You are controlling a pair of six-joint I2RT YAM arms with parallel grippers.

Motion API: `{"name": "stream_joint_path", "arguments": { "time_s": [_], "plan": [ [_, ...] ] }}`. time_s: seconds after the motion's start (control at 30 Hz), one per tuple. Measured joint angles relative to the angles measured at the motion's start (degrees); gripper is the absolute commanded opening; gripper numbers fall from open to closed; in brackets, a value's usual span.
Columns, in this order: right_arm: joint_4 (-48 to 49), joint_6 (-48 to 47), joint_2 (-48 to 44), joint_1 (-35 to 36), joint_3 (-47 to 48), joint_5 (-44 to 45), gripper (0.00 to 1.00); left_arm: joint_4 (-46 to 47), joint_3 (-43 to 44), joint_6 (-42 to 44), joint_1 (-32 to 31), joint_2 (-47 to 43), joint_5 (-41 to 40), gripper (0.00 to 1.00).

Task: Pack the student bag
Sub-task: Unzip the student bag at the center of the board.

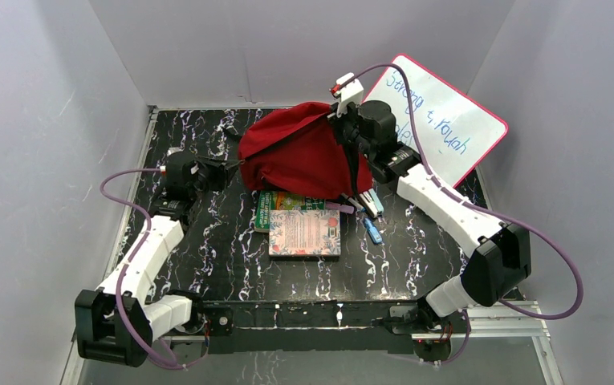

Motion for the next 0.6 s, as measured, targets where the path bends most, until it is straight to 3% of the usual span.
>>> {"name": "stream_joint_path", "arguments": {
  "time_s": [0.17, 0.33, 0.53, 0.6],
  "plan": [
    [-0.07, -0.44, 0.02, -1.20, 0.50, -3.45, 0.00, 0.68, 0.81, 6.78, 2.03, 0.24, 1.31, 0.33],
    [-0.57, -1.44, 0.35, -3.15, 2.78, -6.86, 0.00, -5.92, 8.90, 20.61, 3.58, 1.01, 1.33, 0.55],
    [-4.04, -3.74, 2.38, -3.30, 6.43, -15.78, 0.00, -14.36, 19.12, 41.70, 3.58, 0.94, 5.81, 0.71],
    [-5.66, -4.50, 3.61, -3.13, 8.04, -19.08, 0.00, -15.39, 19.93, 44.81, 3.54, 0.92, 7.91, 0.74]
  ]
}}
